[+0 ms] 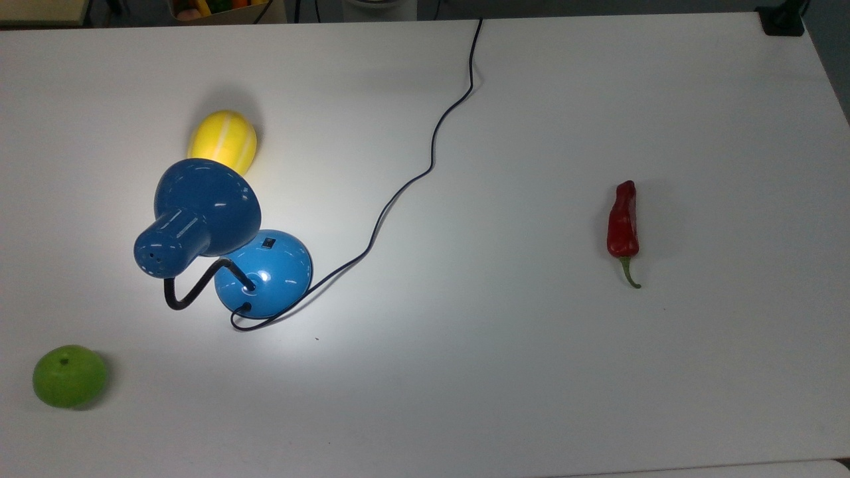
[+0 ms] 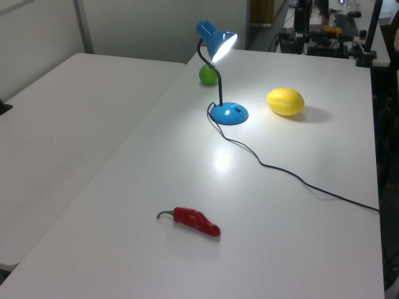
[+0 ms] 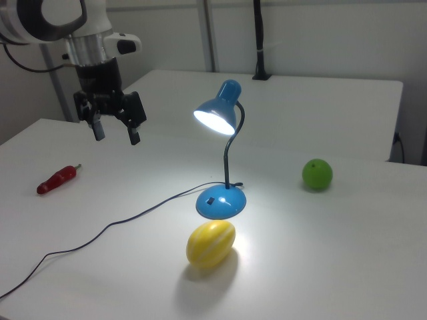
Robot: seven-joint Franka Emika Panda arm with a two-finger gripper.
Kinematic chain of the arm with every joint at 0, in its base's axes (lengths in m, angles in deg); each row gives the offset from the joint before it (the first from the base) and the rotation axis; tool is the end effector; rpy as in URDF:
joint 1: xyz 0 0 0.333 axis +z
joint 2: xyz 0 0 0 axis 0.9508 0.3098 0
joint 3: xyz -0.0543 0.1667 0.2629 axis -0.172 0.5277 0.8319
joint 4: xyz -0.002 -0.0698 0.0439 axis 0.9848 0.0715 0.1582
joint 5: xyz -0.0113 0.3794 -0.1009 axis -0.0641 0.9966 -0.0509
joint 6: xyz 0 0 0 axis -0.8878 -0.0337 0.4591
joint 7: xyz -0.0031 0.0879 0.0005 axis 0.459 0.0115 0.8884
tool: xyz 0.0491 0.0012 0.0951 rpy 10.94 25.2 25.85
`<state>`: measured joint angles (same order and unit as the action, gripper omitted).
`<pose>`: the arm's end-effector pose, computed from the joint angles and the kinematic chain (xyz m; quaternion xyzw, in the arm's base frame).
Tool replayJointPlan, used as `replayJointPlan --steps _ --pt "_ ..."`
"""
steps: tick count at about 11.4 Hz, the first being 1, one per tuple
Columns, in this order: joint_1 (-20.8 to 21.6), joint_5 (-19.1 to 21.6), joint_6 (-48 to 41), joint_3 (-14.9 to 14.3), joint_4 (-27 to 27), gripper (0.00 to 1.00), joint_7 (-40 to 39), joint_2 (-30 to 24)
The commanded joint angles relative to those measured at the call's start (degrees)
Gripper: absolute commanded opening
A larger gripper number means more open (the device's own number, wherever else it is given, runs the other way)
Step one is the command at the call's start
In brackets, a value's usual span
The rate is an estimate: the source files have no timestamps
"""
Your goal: Turn off lamp
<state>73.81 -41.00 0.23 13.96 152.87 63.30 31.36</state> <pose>0.5347 -0.0163 0.6216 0.9980 0.0395 -0.0330 0.0368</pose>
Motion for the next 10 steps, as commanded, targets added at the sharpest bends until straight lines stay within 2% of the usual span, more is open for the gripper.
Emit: replayJointPlan --steps 1,8,10 --pt "0.4 -0.7 -1.9 0.1 -0.8 1.00 -0.5 0.1" --pt "0.6 -0.7 -1.7 0.2 -0.8 1.00 -1.0 0.2" --pt "0.6 -0.7 -1.6 0.1 -0.8 0.96 -1.1 0.3"
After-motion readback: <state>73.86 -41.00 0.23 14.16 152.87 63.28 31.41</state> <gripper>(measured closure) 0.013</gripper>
